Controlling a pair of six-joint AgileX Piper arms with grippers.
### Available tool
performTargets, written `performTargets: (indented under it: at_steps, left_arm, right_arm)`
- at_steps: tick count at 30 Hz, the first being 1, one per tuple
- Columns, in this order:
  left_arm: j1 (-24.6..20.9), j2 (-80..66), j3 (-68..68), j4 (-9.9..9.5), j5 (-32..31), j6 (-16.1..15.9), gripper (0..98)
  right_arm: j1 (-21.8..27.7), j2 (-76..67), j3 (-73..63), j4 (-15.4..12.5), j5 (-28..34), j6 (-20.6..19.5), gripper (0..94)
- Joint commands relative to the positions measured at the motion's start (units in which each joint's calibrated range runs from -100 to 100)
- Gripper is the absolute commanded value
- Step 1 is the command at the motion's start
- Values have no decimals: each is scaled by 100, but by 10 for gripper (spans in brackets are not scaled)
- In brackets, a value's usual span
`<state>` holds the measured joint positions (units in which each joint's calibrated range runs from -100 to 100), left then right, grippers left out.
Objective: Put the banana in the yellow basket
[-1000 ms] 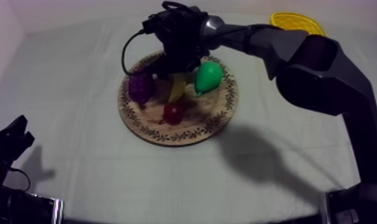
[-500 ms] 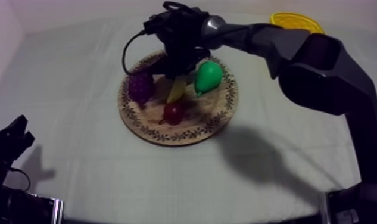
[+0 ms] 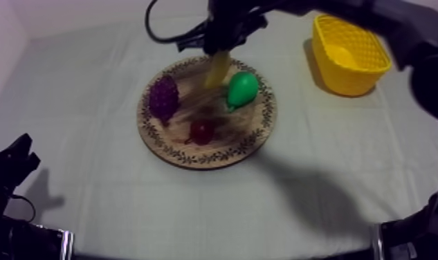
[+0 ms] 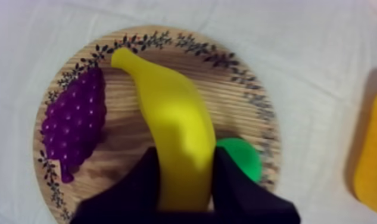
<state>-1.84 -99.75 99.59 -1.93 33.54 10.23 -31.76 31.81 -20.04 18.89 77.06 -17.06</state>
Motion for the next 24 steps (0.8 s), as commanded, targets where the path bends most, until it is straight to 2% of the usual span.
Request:
performTargets:
  at_steps: [1,5,9,24]
  left_arm:
    - [-1,0,-4,0,1,1,0]
    - [-1,0,-4,0,1,1,0]
    - [-1,0,-4,0,1,1,0]
    - [-1,0,-4,0,1,1,0]
  right_arm:
    - [16,-790,404,175,-47,-19,68]
    - [127,-1541,1051,426,-145,-45,67]
    - [374,-2225,1577,563,-276,1,67]
    - [1747,-3764,2721,579,-1027,460,66]
